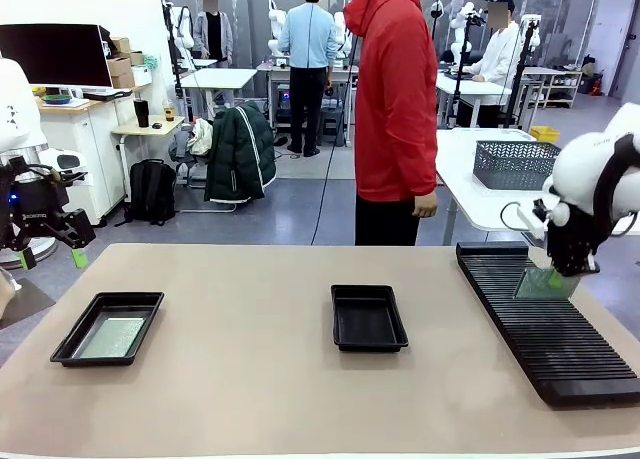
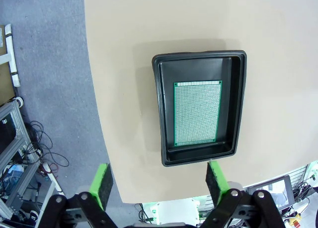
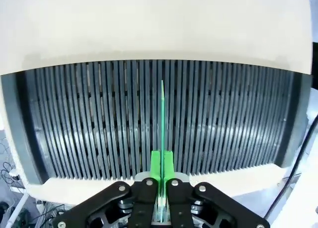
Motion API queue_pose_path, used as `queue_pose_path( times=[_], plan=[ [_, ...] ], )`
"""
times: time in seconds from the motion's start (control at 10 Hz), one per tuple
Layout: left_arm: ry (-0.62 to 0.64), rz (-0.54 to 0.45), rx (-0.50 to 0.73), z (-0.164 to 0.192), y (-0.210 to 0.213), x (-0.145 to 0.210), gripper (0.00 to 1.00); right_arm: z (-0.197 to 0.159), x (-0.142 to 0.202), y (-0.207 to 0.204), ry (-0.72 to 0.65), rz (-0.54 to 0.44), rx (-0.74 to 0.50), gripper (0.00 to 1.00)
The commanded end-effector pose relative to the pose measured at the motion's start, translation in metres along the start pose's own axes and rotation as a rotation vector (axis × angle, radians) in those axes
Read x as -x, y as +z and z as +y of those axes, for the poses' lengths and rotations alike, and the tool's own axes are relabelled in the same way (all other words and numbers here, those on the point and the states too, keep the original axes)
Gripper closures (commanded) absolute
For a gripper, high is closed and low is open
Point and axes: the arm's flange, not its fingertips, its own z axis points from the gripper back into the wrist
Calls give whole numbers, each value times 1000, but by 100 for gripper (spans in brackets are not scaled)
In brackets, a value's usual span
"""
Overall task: Inspect and transfer BCBs to ESD trays.
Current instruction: Pick up the Blank PCB from the PCB Rack and place it in the right ESD tray.
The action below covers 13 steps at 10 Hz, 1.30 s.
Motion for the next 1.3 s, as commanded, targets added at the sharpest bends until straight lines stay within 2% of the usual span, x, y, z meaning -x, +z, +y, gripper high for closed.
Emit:
queue_pose_path(
  times=[0.0,0.4,0.7,1.0,1.2],
  plan=[
    [4,-7,3,1,-2,1,0,-14,0,46,16,21,-51,100],
    [4,-7,3,1,-2,1,0,-47,13,165,36,31,-81,100],
    [4,-7,3,1,-2,1,0,-62,27,235,31,30,-87,100],
    [4,-7,3,1,-2,1,0,-61,32,269,45,12,-67,100],
    [4,-7,3,1,-2,1,0,-56,28,265,28,29,-57,100]
  ],
)
